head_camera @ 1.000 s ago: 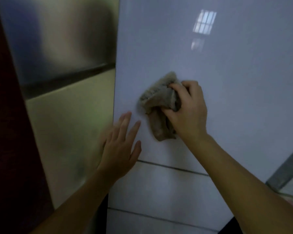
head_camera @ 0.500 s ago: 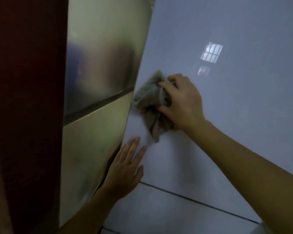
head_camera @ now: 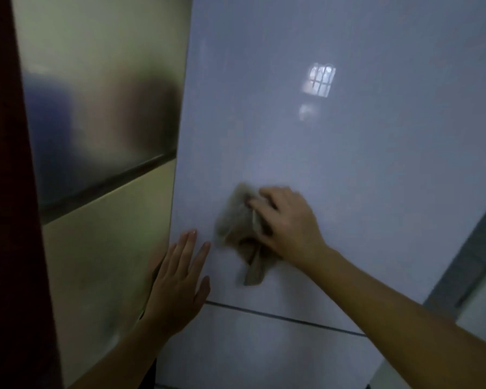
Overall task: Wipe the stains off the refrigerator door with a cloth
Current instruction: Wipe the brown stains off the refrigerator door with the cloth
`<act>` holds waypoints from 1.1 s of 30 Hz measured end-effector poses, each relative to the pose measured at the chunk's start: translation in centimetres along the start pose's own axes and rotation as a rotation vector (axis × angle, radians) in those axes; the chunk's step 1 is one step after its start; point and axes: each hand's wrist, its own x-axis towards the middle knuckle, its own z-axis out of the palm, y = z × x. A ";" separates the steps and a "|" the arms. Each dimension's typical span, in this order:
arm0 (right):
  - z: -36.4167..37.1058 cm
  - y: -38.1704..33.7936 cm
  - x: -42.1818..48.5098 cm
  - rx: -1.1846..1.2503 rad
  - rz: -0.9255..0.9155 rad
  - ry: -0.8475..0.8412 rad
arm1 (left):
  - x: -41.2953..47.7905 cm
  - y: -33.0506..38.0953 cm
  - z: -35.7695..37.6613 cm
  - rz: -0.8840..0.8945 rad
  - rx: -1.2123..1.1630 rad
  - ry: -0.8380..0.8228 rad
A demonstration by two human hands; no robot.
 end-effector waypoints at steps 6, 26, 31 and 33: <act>-1.9 2.3 -2.0 -0.009 0.032 -0.035 | 0.0 0.2 -0.5 -0.016 -0.037 -0.034; -6.2 8.7 -7.0 -0.059 0.118 0.012 | 15.9 7.1 -9.3 0.129 0.018 0.098; -13.0 15.0 -6.0 -0.097 0.309 0.056 | 15.9 6.8 -8.7 0.141 0.057 0.115; -15.6 17.0 -4.6 -0.066 0.388 0.118 | 16.0 6.9 -8.5 0.146 0.066 0.123</act>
